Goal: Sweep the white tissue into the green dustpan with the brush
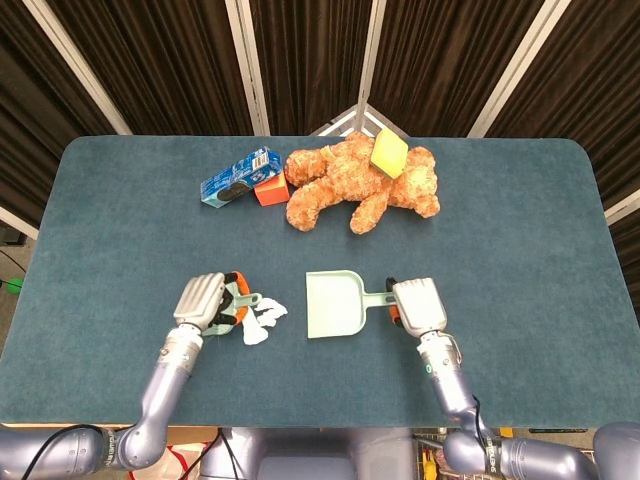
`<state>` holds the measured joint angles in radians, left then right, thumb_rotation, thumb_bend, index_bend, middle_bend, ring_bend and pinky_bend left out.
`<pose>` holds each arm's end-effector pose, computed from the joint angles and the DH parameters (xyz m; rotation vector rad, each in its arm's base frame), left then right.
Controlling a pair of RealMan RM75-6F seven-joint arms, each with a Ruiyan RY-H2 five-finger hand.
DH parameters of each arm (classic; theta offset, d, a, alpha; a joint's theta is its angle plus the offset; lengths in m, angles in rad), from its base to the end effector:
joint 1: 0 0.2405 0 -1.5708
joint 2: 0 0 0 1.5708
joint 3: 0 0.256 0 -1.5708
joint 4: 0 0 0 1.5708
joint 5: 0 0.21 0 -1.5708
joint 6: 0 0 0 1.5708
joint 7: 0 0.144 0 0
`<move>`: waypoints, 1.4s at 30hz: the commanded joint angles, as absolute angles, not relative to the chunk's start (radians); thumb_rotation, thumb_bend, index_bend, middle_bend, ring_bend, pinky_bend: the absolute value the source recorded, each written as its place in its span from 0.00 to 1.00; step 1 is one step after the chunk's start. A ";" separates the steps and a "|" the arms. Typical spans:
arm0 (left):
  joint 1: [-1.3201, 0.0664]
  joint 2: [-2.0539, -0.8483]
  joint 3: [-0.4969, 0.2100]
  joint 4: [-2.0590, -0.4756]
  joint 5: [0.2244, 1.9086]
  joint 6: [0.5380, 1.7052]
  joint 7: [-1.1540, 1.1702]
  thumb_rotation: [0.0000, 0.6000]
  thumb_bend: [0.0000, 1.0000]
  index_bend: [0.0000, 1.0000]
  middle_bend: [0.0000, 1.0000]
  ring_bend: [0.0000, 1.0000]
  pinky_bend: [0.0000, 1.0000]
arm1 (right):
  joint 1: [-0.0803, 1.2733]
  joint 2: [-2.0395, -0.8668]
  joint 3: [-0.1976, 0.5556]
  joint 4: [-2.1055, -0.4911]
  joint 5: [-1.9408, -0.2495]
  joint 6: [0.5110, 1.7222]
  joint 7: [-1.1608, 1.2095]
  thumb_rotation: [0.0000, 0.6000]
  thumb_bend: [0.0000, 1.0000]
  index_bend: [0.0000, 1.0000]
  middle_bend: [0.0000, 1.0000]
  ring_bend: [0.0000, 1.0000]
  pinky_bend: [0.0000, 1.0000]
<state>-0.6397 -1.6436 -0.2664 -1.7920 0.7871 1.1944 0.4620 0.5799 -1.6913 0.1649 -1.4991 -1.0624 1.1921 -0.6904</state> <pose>-0.1201 0.2944 -0.0225 -1.5170 -1.4164 -1.0129 -0.1722 -0.3012 -0.0339 1.7048 -0.8363 0.7671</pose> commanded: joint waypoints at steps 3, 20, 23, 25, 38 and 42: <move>-0.650 -1.680 -0.278 -1.806 0.812 1.215 0.440 1.00 0.68 0.82 1.00 1.00 1.00 | 0.584 -1.699 0.157 -1.485 -1.078 1.205 -0.713 1.00 0.48 0.56 0.84 0.84 0.90; -0.686 -1.807 -0.301 -1.744 0.841 1.243 0.406 1.00 0.68 0.82 1.00 1.00 1.00 | 0.574 -1.736 0.143 -1.418 -1.118 1.230 -0.718 1.00 0.48 0.56 0.84 0.84 0.90; -0.699 -1.848 -0.314 -1.718 0.850 1.252 0.399 1.00 0.68 0.82 1.00 1.00 1.00 | 0.572 -1.739 0.141 -1.410 -1.121 1.229 -0.716 1.00 0.48 0.56 0.84 0.84 0.90; -0.711 -1.877 -0.324 -1.699 0.849 1.252 0.397 1.00 0.68 0.82 1.00 1.00 1.00 | 0.571 -1.739 0.137 -1.400 -1.126 1.231 -0.723 1.00 0.48 0.56 0.84 0.84 0.90; -0.769 -1.970 -0.394 -1.634 0.898 1.268 0.395 1.00 0.68 0.81 1.00 1.00 1.00 | 0.560 -1.712 0.138 -1.413 -1.132 1.235 -0.742 1.00 0.48 0.57 0.84 0.84 0.90; -0.786 -1.988 -0.409 -1.602 0.941 1.267 0.368 1.00 0.68 0.81 1.00 1.00 1.00 | 0.558 -1.710 0.139 -1.421 -1.130 1.235 -0.748 1.00 0.48 0.57 0.84 0.84 0.90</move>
<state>-0.7782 -1.9804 -0.4042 -1.6184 0.9172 1.2671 0.3842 0.5583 -1.7102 0.1385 -1.4210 -1.1300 1.2349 -0.7480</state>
